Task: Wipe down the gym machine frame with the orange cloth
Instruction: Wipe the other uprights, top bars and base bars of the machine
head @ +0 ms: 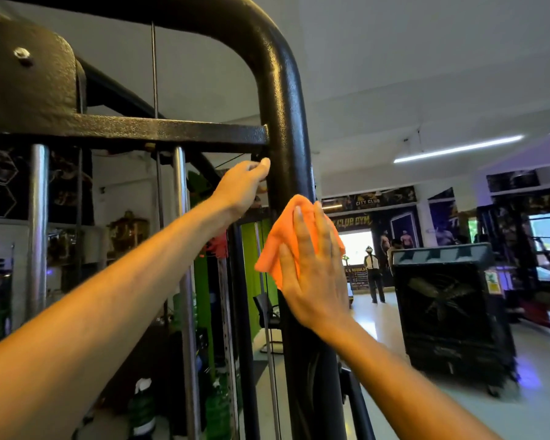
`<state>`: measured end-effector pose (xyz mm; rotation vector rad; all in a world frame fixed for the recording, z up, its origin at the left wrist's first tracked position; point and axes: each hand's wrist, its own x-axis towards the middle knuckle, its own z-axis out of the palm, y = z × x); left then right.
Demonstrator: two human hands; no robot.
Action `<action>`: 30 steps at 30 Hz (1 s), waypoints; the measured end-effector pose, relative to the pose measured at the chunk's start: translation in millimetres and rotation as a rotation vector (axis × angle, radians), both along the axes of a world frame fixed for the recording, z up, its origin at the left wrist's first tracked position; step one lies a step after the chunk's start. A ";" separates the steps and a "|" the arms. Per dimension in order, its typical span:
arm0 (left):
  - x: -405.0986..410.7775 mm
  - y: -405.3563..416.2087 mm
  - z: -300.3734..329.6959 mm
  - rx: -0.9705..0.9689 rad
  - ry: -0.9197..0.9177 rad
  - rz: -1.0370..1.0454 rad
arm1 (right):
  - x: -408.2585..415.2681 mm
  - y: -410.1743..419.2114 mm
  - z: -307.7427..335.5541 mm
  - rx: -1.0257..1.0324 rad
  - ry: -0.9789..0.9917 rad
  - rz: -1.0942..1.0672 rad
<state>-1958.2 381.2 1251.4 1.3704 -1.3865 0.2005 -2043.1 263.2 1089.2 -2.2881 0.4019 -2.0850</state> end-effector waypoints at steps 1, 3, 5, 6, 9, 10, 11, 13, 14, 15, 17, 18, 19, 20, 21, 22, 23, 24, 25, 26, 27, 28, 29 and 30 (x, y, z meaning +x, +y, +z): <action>-5.0 2.4 3.6 0.024 0.056 -0.073 | -0.3 -1.2 12.4 0.003 -0.006 -0.003; -11.3 6.6 12.1 0.031 0.174 -0.172 | 0.6 -3.3 52.1 -0.027 -0.014 -0.033; -13.2 8.9 18.9 0.029 0.225 -0.185 | 1.2 -4.4 91.8 -0.064 0.011 -0.094; -13.8 9.0 21.4 0.029 0.234 -0.179 | 1.7 -4.8 103.8 -0.074 0.024 -0.128; -8.3 8.9 25.3 0.047 0.260 -0.173 | 3.1 1.3 91.4 -0.059 0.046 -0.187; -5.9 9.3 25.1 0.044 0.266 -0.179 | 2.1 5.1 74.1 -0.054 0.058 -0.177; -2.5 9.5 25.0 0.043 0.270 -0.184 | 0.7 8.0 54.0 -0.047 0.068 -0.157; 3.1 10.4 24.4 0.047 0.265 -0.206 | -4.0 11.5 15.6 -0.028 0.091 -0.123; 4.9 11.4 23.4 0.049 0.253 -0.217 | -5.5 11.7 3.3 -0.022 0.094 -0.122; 7.1 11.4 23.5 0.056 0.243 -0.227 | -6.1 11.9 0.5 -0.022 0.092 -0.127; 12.2 10.8 25.2 0.082 0.238 -0.253 | -3.6 11.1 19.6 -0.028 0.090 -0.156; 14.5 10.5 25.8 0.087 0.235 -0.265 | -0.9 10.6 36.0 -0.039 0.086 -0.171; 16.3 10.2 25.7 0.093 0.233 -0.276 | 1.7 10.5 52.2 -0.050 0.086 -0.186; 17.2 9.9 25.2 0.100 0.232 -0.289 | 4.6 9.4 66.2 -0.061 0.085 -0.203; 18.2 9.2 24.1 0.102 0.230 -0.301 | 7.1 7.9 75.3 -0.070 0.078 -0.220; 18.6 8.5 22.3 0.095 0.227 -0.313 | 8.8 6.9 77.7 -0.072 0.066 -0.228; 19.1 7.2 19.9 0.088 0.227 -0.326 | 9.8 7.4 73.5 -0.071 0.052 -0.230; 20.1 6.3 16.9 0.085 0.229 -0.343 | 10.5 8.8 63.8 -0.072 0.040 -0.232; 22.1 5.3 13.6 0.084 0.233 -0.359 | 11.3 11.0 48.9 -0.079 0.030 -0.235; 24.3 4.7 10.3 0.082 0.237 -0.383 | 11.8 13.0 30.6 -0.083 0.024 -0.238; 27.1 4.0 7.3 0.082 0.239 -0.403 | 11.6 14.1 10.4 -0.080 0.024 -0.240; 29.0 4.2 3.7 0.088 0.232 -0.413 | 11.3 15.6 -8.8 -0.070 0.028 -0.235; 30.7 4.7 1.2 0.095 0.220 -0.416 | 10.9 16.2 -22.2 -0.054 0.033 -0.227; 30.8 5.3 -1.3 0.102 0.212 -0.422 | 10.5 16.6 -28.2 -0.034 0.035 -0.217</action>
